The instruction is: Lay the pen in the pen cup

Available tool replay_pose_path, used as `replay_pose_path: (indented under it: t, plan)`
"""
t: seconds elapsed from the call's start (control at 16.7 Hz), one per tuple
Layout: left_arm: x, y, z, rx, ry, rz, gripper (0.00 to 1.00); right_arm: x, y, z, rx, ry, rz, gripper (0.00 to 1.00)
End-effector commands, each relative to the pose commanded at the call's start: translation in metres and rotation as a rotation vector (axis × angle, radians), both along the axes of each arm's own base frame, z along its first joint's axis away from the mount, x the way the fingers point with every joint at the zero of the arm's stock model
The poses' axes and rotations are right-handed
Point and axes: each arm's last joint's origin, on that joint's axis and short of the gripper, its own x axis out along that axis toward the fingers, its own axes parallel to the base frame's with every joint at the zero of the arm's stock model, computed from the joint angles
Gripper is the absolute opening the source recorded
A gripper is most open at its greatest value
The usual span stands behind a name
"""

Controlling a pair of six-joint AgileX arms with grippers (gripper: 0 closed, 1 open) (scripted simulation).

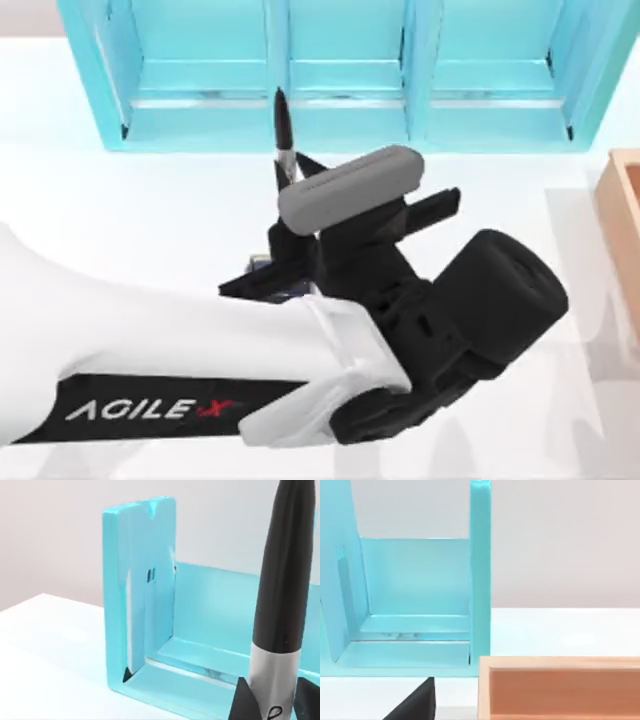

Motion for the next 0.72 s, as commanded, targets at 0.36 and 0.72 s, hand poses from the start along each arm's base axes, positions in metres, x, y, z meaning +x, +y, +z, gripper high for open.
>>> replay_pose_path:
  t: [0.36,0.72]
  plan:
    - [-0.0011,0.0047,0.0052,0.035,-0.01,0.026,0.0,0.0,0.0,0.0,0.0,0.0,0.0,1.0]
    - [-0.0011,0.0047,0.0052,0.035,-0.01,0.026,0.23,0.0,0.0,0.0,0.0,0.0,0.0,1.0]
